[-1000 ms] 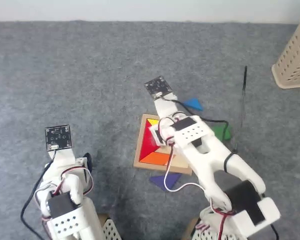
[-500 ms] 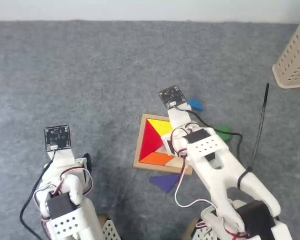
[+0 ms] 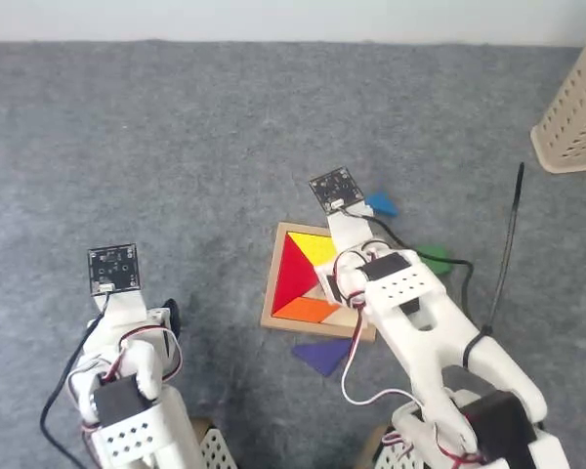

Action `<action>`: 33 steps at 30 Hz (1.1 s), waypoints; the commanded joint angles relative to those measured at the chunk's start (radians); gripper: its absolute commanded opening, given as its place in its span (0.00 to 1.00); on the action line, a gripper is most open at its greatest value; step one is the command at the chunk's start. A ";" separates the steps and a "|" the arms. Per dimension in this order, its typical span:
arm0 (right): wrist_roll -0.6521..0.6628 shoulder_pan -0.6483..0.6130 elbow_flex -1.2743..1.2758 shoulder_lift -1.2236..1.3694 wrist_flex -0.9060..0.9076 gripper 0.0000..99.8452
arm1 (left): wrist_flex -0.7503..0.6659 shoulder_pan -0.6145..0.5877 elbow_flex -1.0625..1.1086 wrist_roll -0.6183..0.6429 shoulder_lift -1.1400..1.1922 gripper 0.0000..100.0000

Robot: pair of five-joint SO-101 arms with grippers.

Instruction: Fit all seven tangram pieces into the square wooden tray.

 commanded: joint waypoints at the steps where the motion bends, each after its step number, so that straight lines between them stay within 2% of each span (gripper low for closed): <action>1: 0.017 0.010 -0.009 0.015 -0.022 0.01 | 0.003 0.000 -0.019 0.009 -0.012 0.23; 10: 0.012 0.013 -0.009 0.068 -0.038 0.01 | 0.003 0.000 -0.019 0.009 -0.012 0.23; 20: -0.035 0.220 -0.003 0.059 -0.028 0.01 | 0.003 0.000 -0.019 0.009 -0.012 0.23; 33: -0.041 0.220 -0.032 0.056 -0.019 0.01 | 0.003 0.000 -0.019 0.009 -0.012 0.23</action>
